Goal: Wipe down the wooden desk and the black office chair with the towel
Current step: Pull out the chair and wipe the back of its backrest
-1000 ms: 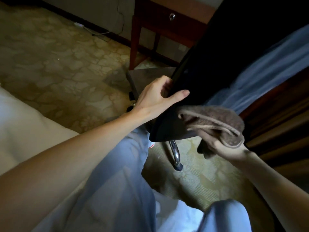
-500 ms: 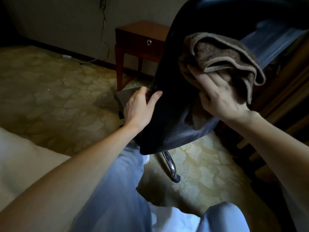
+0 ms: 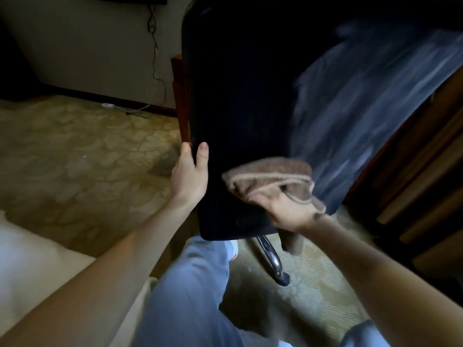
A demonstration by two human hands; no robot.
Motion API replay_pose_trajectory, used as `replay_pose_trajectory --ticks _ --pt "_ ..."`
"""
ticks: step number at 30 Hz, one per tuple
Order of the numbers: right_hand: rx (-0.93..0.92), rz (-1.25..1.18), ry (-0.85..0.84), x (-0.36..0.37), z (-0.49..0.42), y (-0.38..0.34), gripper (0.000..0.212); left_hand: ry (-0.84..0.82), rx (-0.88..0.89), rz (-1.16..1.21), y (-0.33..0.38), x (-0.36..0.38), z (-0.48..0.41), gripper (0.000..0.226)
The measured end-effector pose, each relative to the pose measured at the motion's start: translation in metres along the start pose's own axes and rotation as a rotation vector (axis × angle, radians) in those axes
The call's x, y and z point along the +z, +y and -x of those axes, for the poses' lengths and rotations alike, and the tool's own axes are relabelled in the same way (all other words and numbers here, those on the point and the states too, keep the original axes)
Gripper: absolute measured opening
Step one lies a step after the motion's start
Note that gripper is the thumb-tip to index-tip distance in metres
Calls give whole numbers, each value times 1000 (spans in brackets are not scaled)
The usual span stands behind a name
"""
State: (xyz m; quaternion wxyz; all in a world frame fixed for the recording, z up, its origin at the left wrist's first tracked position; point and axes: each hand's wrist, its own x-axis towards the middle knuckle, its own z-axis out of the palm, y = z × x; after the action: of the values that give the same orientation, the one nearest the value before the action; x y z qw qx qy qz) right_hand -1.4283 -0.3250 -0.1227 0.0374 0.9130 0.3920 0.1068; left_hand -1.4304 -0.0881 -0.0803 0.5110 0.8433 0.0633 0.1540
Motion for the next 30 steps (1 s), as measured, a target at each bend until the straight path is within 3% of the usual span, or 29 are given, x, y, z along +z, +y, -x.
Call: replay_pose_trajectory --ticks 2,4,9,13,16,23,30 --pt "0 20 -128 23 12 -5 72 13 7 6 -6 -4 -5 50" --pt "-14 36 -96 39 23 -7 66 24 21 30 -10 -6 -6 46" --pt "-21 27 283 21 34 -6 51 47 17 72 -13 -5 -7 46" --pt "-115 48 587 -49 14 -4 39 21 3 94 -14 -8 -8 50" --pt "-127 156 726 -109 -5 -3 40 0 -22 99 -12 -13 -8 52" --pt "-22 197 733 -199 -27 20 73 -108 -64 56 2 -40 -8 53" --pt "160 13 703 -139 -38 3 63 -50 33 -49 6 -46 -8 39"
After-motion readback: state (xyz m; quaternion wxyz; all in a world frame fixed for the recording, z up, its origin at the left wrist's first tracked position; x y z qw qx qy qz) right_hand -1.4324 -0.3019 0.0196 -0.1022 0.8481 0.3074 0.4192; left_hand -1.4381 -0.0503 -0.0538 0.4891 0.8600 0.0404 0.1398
